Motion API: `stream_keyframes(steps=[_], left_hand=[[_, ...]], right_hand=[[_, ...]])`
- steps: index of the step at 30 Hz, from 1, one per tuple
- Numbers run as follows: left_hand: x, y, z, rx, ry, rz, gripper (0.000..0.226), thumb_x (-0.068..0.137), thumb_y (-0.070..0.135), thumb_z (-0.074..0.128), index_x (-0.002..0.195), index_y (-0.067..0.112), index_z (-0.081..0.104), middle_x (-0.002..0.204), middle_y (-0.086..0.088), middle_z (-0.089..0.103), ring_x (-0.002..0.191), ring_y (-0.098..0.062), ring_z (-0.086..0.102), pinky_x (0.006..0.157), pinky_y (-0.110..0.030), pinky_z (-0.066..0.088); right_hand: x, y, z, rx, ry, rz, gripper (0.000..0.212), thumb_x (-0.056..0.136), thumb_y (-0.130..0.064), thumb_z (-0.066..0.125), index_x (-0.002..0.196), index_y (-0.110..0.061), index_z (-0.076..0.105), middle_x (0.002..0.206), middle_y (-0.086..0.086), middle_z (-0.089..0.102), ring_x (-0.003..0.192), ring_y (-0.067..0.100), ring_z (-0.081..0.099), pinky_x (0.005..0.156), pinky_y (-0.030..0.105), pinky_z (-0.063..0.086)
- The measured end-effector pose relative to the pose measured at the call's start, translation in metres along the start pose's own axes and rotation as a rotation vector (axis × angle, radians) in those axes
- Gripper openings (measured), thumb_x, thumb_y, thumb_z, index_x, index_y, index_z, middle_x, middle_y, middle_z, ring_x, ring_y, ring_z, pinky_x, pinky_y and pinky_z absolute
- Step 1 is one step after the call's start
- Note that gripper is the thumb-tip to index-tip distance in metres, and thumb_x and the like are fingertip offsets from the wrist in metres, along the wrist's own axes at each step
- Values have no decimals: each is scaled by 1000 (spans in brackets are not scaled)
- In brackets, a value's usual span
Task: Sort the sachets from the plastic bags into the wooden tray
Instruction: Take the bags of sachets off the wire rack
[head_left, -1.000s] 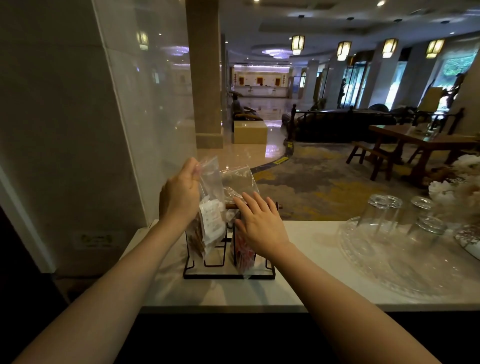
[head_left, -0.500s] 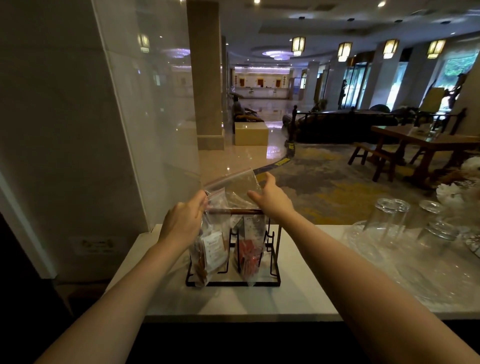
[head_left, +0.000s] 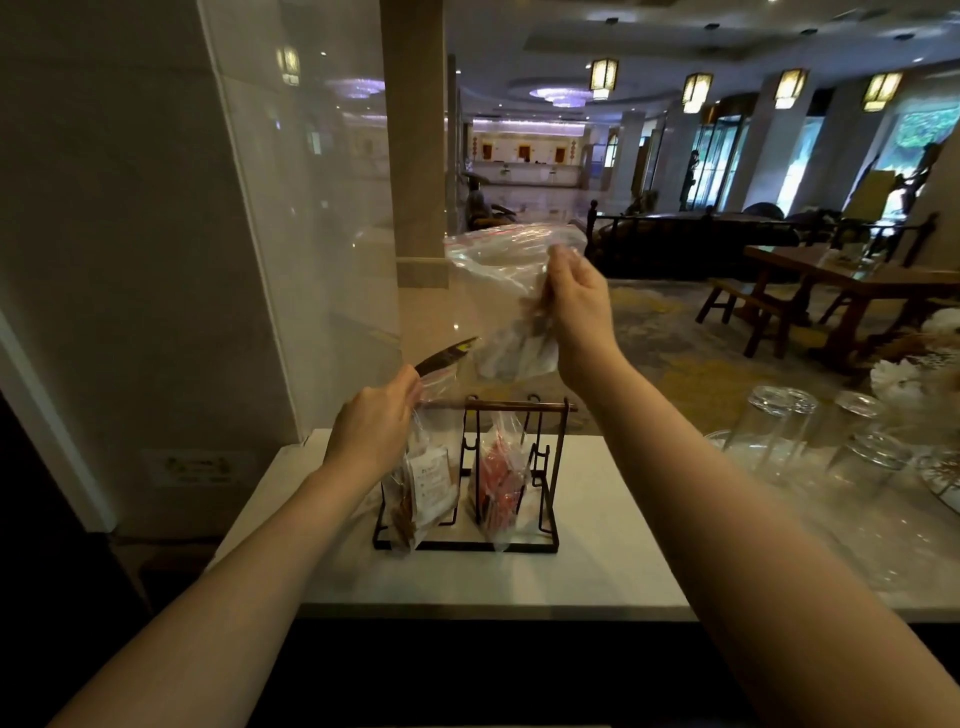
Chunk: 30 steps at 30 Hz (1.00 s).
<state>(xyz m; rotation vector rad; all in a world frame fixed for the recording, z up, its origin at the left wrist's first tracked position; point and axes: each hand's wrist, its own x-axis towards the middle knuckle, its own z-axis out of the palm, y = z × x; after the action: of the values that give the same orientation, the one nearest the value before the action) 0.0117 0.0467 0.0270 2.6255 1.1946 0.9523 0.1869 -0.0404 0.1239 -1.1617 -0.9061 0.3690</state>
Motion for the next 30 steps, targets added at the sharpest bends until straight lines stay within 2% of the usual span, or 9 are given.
stream_keyframes(steps=[3, 7, 11, 14, 17, 20, 24, 27, 30], left_hand=[[-5, 0, 1, 6, -17, 5, 23, 101, 30, 33, 97, 13, 50, 56, 7, 39, 46, -9, 37, 43, -26, 23], [-6, -2, 0, -13, -33, 7, 25, 100, 32, 34, 97, 13, 50, 60, -1, 48, 51, -20, 42, 47, -29, 27], [-6, -2, -2, 25, -67, 6, 24, 100, 33, 33, 98, 15, 49, 76, -14, 60, 62, -28, 47, 55, -32, 33], [-8, -2, -2, 45, -107, 13, 27, 101, 32, 32, 106, 16, 53, 91, -15, 68, 67, -27, 52, 57, -32, 35], [-15, -1, -2, 31, -176, 19, 38, 101, 30, 32, 135, 20, 47, 135, -9, 57, 112, -31, 58, 84, -40, 48], [-17, -5, -1, 55, -266, 58, 37, 101, 28, 34, 134, 19, 50, 154, -1, 35, 138, -25, 37, 108, -44, 36], [-19, -17, 5, 151, -364, 178, 27, 98, 29, 42, 82, 24, 63, 160, 5, 16, 148, -18, 13, 120, -40, 13], [-25, -18, 7, 189, -367, 216, 26, 96, 31, 46, 80, 27, 65, 161, 3, 5, 149, -17, 2, 118, -37, 3], [-27, -15, 8, 213, -373, 226, 27, 96, 33, 45, 88, 24, 70, 162, 0, -1, 149, -18, -3, 118, -37, 0]], right_hand=[[-21, 8, -9, -129, 1, -46, 29, 98, -32, 44, 83, -12, 60, 83, 16, 60, 78, 31, 61, 76, 46, 53], [-73, 63, -15, -604, -98, -107, 26, 95, -29, 52, 73, -16, 60, 66, 1, 62, 60, 17, 56, 60, 38, 46], [-107, 109, -13, -1038, -253, -168, 13, 90, -23, 57, 96, -20, 69, 107, -2, 63, 85, 19, 63, 70, 34, 54], [-114, 121, -10, -1275, -247, -253, 14, 87, -23, 60, 94, -18, 71, 125, -2, 59, 76, 22, 65, 59, 27, 47], [-119, 127, -3, -1252, -182, -245, 26, 86, -21, 57, 109, -20, 67, 129, 7, 61, 81, 26, 66, 62, 29, 43], [-117, 137, 10, -1204, -150, -117, 49, 92, -27, 41, 140, -18, 37, 149, 3, 38, 89, 22, 60, 61, 29, 37], [-118, 133, 18, -1286, -194, -51, 48, 91, -19, 45, 136, -10, 32, 136, 11, 46, 80, 24, 54, 63, 32, 38], [-117, 128, 20, -1331, -225, 56, 40, 95, -13, 46, 132, -1, 43, 137, 26, 42, 106, 31, 57, 80, 36, 51], [-116, 125, 16, -1389, -331, 41, 30, 95, -7, 44, 123, 2, 54, 127, 22, 53, 108, 28, 59, 90, 34, 50]])
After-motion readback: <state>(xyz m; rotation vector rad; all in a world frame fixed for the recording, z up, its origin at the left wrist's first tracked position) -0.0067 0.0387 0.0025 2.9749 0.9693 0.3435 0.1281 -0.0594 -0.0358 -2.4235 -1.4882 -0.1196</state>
